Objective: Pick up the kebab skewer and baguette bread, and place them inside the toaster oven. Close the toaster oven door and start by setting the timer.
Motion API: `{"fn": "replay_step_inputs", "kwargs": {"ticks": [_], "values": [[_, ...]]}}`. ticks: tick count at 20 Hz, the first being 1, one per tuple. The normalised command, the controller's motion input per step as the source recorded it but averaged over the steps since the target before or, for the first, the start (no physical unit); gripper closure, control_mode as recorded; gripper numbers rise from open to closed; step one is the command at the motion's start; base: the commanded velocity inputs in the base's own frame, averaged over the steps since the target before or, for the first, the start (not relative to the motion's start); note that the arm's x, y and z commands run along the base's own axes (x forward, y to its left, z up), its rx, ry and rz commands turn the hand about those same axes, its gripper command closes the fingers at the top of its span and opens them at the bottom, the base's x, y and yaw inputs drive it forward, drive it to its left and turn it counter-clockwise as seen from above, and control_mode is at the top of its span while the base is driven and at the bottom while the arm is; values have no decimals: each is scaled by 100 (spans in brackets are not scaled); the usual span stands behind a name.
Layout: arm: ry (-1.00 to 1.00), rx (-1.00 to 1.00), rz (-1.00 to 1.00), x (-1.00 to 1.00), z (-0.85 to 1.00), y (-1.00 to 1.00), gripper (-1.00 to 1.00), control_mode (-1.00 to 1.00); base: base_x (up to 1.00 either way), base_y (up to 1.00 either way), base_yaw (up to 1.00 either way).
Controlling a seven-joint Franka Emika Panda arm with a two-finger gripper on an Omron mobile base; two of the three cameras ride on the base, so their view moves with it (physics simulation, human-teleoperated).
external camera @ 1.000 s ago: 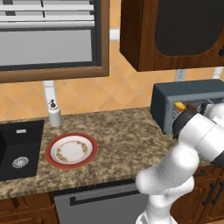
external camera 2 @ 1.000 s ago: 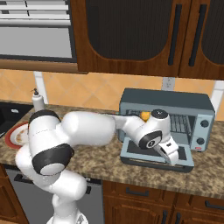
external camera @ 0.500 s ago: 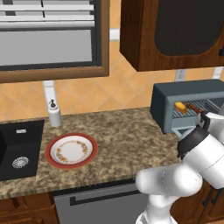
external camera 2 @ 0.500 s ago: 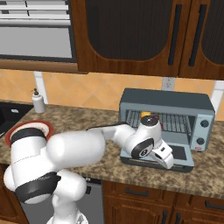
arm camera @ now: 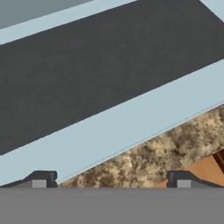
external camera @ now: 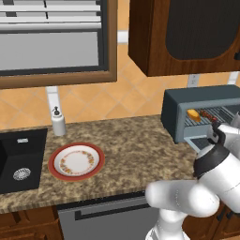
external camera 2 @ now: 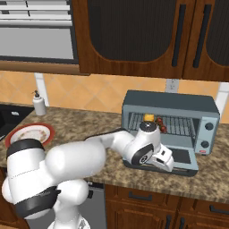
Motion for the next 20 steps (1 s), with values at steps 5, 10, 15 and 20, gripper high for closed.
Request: {"fn": "replay_step_inputs", "kwargs": {"ticks": [5, 10, 15, 20], "values": [[10, 0, 12, 0, -14, 4, -100, -100, 0, 0, 0], [4, 0, 3, -5, -32, 3, -100, -100, 0, 0, 0], [2, 2, 0, -33, -7, 0, -100, -100, 0, 0, 0], [0, 1, 0, -26, 0, 0, -100, -100, 0, 0, 0]]}}
